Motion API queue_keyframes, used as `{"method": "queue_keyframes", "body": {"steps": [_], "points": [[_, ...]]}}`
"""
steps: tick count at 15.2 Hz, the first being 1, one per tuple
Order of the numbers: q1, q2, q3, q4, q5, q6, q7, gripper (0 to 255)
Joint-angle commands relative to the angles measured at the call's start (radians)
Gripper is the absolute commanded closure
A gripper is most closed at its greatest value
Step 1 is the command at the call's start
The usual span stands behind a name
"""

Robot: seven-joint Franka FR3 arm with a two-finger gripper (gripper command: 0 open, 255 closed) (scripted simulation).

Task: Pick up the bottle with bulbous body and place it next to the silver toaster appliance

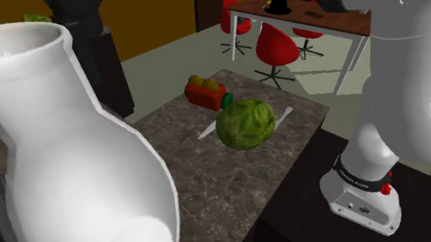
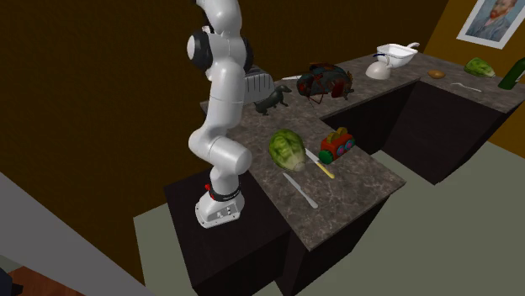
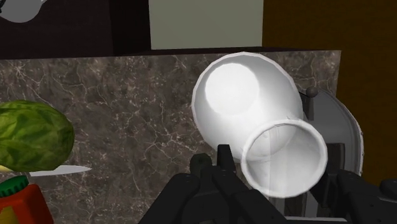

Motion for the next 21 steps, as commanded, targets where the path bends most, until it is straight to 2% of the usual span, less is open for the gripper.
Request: {"method": "queue_keyframes", "body": {"steps": [1,5,10,15,21], "points": [[-0.068,-0.035,0.02,-0.086,0.041,0.054,-0.005,255],[-0.174,-0.096,0.047,-0.226,0.106,0.147,-0.024,255],[-0.273,-0.163,0.068,-0.366,0.173,0.248,-0.054,255],[-0.344,-0.222,0.08,-0.483,0.23,0.336,-0.086,255],[-0.4,-0.281,0.084,-0.603,0.285,0.433,-0.12,255]]}}
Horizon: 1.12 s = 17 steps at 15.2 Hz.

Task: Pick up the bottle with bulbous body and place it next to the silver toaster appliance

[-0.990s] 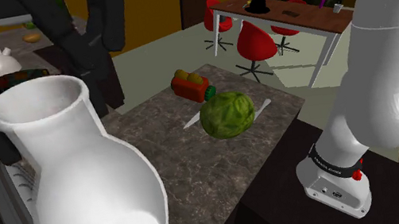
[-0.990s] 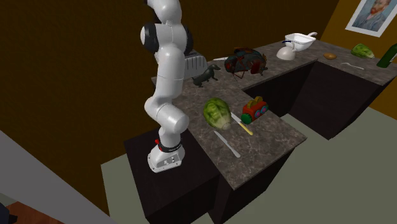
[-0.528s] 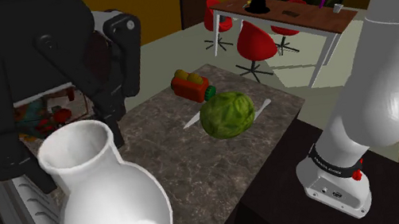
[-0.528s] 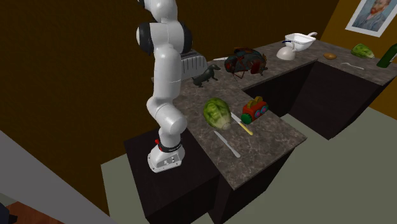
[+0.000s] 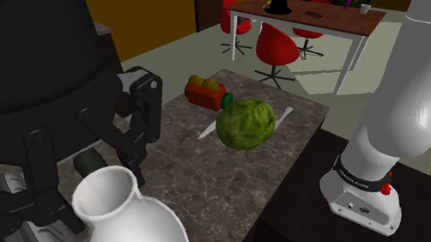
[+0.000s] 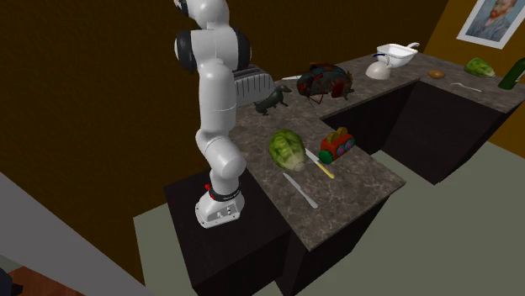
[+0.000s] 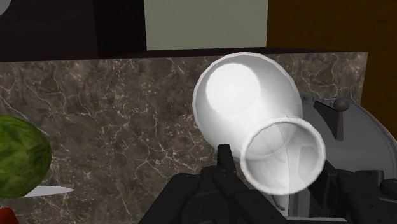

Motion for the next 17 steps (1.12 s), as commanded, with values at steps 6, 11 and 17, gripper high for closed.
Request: {"method": "queue_keyframes", "body": {"steps": [6,11,17], "points": [[-0.041,-0.053,-0.001,-0.128,0.05,0.109,-0.033,255],[-0.052,-0.07,-0.004,-0.205,0.066,0.179,-0.044,255],[-0.055,-0.072,-0.005,-0.286,0.066,0.26,-0.045,255]]}}
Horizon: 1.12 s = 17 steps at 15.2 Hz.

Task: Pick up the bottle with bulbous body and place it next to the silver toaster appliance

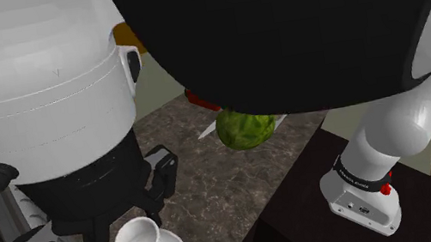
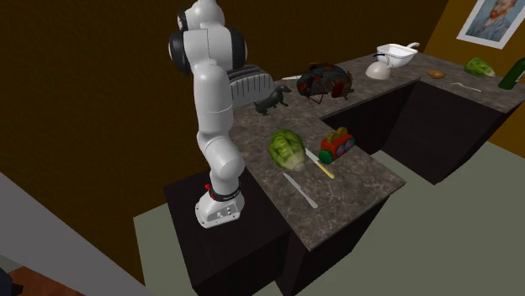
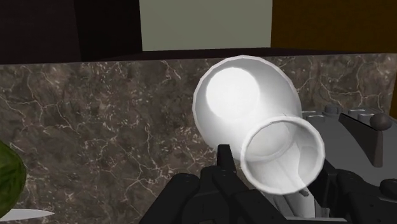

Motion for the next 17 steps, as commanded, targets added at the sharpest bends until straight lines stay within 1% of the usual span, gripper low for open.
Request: {"method": "queue_keyframes", "body": {"steps": [1,8,16,17], "points": [[-0.001,-0.002,-0.001,-0.027,0.001,0.027,-0.001,255],[0.008,0.026,-0.003,-0.108,-0.027,0.118,0.018,255],[0.036,0.088,-0.019,-0.19,-0.095,0.223,0.065,255],[0.036,0.088,-0.019,-0.19,-0.095,0.223,0.065,255]]}}
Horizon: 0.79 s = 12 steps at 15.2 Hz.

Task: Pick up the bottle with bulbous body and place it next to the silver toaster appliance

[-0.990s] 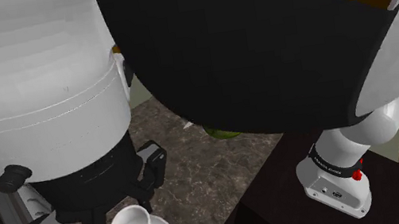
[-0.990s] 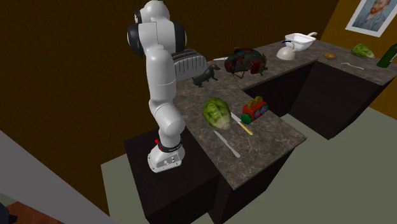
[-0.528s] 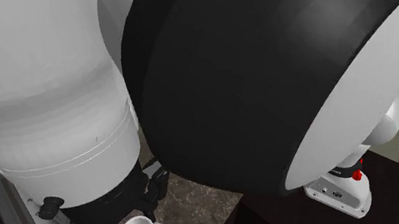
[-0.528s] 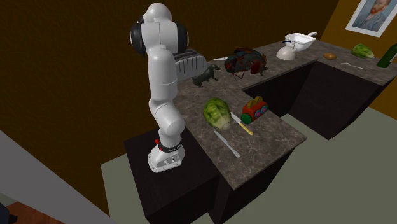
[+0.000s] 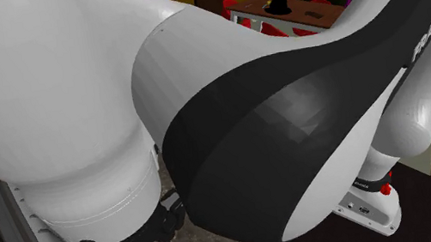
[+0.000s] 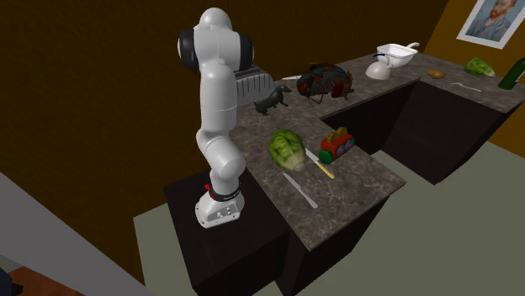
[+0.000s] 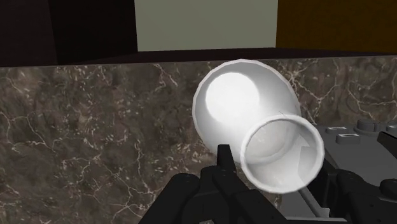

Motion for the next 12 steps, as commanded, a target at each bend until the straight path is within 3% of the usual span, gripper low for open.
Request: {"method": "queue_keyframes", "body": {"steps": [1,7,8,12], "points": [[0.004,0.005,-0.001,-0.004,-0.006,0.007,0.006,255],[0.004,0.005,-0.001,-0.004,-0.006,0.007,0.006,255],[0.004,0.005,-0.001,-0.004,-0.006,0.007,0.006,0],[0.004,0.005,-0.001,-0.004,-0.006,0.007,0.006,0]]}}
